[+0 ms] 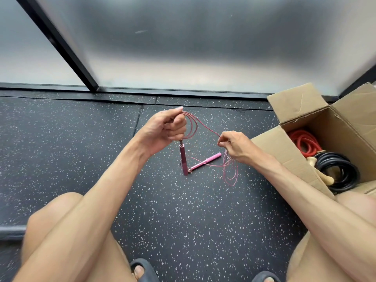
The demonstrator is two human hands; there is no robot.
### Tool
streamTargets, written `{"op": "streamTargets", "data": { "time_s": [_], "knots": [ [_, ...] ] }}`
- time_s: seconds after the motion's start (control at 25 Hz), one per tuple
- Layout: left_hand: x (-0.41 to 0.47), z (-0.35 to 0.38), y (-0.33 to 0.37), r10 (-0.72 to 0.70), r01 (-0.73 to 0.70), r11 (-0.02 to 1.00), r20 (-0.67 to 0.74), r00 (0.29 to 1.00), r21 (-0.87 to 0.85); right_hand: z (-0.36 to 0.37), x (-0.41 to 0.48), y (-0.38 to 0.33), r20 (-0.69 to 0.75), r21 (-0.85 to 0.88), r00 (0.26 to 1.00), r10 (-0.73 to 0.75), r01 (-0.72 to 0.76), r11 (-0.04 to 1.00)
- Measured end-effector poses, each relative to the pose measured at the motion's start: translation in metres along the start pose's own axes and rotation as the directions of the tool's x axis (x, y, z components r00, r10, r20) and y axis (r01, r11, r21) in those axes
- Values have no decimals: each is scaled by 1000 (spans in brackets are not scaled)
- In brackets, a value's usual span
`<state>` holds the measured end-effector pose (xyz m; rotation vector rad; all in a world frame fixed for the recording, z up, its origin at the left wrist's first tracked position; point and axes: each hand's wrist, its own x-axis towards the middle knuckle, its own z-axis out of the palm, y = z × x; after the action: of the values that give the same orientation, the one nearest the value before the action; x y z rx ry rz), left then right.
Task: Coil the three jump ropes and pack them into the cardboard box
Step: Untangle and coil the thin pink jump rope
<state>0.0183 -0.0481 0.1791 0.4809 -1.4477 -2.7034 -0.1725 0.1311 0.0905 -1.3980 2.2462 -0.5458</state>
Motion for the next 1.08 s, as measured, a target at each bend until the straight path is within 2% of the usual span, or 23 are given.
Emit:
{"op": "streamTargets", "data": {
  "time_s": [0.08, 0.2, 0.32, 0.44, 0.52, 0.56, 0.72, 0.84, 0.96, 1.0, 1.08],
  "knots": [
    [2, -1, 1, 63, -67, 997, -89, 994, -45, -1, -3, 0, 20, 15, 999, 34, -35, 999],
    [5, -1, 0, 150, -170, 981, -196, 969, -91, -5, -7, -6, 28, 134, 996, 85, -88, 987],
    [11, -2, 1, 245, -299, 947, -331, 911, -121, -2, -10, -13, 132, 374, 986, 97, -140, 917],
    [17, -11, 4, 267, -389, 909, -510, 818, -148, 1, -14, -21, 261, 637, 965, 28, -194, 746],
    [24, -18, 3, 245, -412, 901, -628, 739, -133, 3, -15, -21, 346, 742, 938, -4, -271, 614],
    [29, -21, 2, 230, -425, 896, -680, 696, -131, 4, -13, -19, 363, 754, 932, -9, -288, 590],
    [56, -31, -8, 175, -470, 877, -845, 505, -98, 7, 7, 4, 286, 701, 951, 117, -291, 651],
    [70, -40, -18, 155, -490, 868, -893, 422, -81, 7, 16, 16, 259, 753, 946, 195, -324, 573],
    [76, -45, -31, 201, -443, 896, -889, 412, -2, 10, 21, 20, 219, 794, 952, 215, -302, 528],
    [77, -44, -38, 251, -388, 919, -863, 438, 70, 10, 20, 18, 198, 798, 956, 215, -284, 532],
    [78, -36, -56, 383, -230, 924, -747, 543, 306, 9, 19, 13, 148, 801, 967, 207, -240, 548]
  ]
}}
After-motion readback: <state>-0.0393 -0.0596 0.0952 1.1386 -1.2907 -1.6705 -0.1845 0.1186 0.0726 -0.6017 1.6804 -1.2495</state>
